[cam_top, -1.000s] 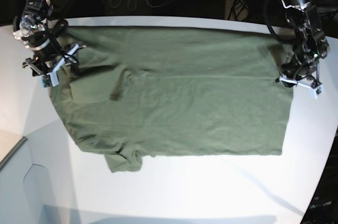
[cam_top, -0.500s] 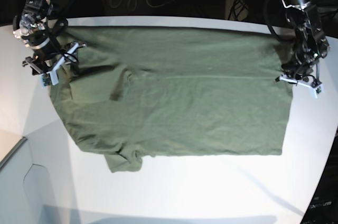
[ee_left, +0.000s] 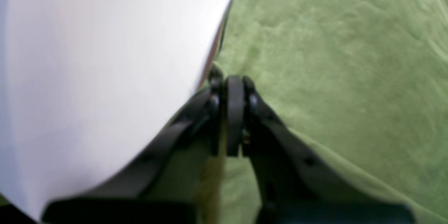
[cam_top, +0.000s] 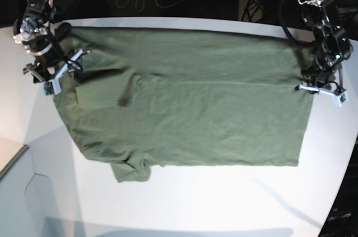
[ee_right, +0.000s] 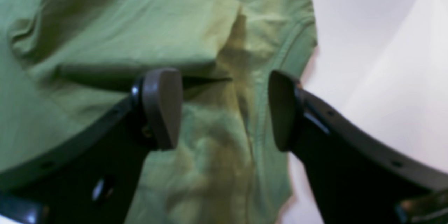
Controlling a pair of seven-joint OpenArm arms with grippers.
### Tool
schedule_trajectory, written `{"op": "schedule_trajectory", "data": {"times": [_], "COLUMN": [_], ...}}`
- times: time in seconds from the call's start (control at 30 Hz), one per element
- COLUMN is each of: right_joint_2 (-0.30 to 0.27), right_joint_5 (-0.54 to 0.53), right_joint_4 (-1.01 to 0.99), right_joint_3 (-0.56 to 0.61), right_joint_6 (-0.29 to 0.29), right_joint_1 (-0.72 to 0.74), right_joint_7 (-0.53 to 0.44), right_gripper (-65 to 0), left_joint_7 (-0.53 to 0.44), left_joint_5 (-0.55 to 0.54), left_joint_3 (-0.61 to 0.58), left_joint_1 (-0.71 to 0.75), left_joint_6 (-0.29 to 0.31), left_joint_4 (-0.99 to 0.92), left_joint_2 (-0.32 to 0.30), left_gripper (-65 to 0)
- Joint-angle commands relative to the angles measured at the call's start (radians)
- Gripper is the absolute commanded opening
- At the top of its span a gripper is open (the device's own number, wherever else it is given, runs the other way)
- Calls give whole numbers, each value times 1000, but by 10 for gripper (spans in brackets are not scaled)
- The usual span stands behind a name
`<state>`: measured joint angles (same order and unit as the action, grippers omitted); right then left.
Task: Layout the t-shirt on the table in an organized manner, then fold the t-shirt properly
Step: 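Regrasp the shirt edge with the right gripper near the sleeve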
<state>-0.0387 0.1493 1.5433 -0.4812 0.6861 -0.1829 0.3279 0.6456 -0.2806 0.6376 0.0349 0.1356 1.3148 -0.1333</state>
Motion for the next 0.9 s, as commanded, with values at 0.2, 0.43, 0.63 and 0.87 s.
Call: {"op": "schedule_trajectory", "data": {"times": [0.2,0.43,0.63,0.87], "right_joint_2": [-5,-8,-10,-13], "right_joint_5": [-17,-18,-18,-17], "right_joint_4": [7,-48,-62,-140], "right_joint_3": [3,39,111,112], "right_joint_6": [12,12,12,12], "right_joint_1": [38,53,58,107], "right_joint_7": [-28,-28,-28,-28], "right_gripper": [-250,-220,-223,-243], "left_joint_7": [-22,-28,-28,-30], "left_joint_5": [-4,-4,-4,-4], "left_joint_3": [15,15,15,15], "left_joint_1": [-8,7,4,6], "left_joint_6": [6,6,5,5], "left_joint_4": [18,18,18,18], "left_joint_2": [5,8,8,8], "left_gripper": [-650,-650,-650,-650]}}
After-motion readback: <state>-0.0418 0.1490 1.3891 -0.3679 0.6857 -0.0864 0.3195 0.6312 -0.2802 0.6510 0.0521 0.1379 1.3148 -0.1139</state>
